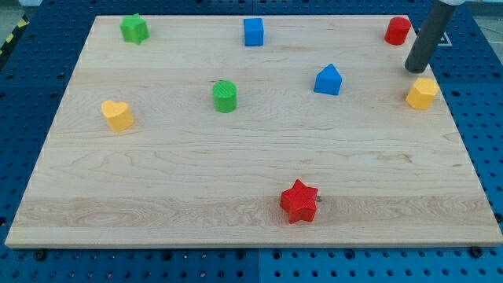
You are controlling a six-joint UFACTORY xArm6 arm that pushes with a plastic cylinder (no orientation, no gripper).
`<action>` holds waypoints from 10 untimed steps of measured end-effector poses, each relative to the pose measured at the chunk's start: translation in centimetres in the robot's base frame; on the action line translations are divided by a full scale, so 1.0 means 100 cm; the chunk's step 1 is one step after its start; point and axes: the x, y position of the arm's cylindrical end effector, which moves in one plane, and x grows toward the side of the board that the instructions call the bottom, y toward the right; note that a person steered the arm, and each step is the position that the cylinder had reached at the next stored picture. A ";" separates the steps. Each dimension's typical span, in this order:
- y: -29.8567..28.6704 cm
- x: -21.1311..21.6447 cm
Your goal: Move the yellow hexagon diagonally to the bottom left of the blue triangle
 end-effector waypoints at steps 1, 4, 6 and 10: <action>0.000 0.008; -0.004 0.056; 0.000 0.065; -0.026 0.123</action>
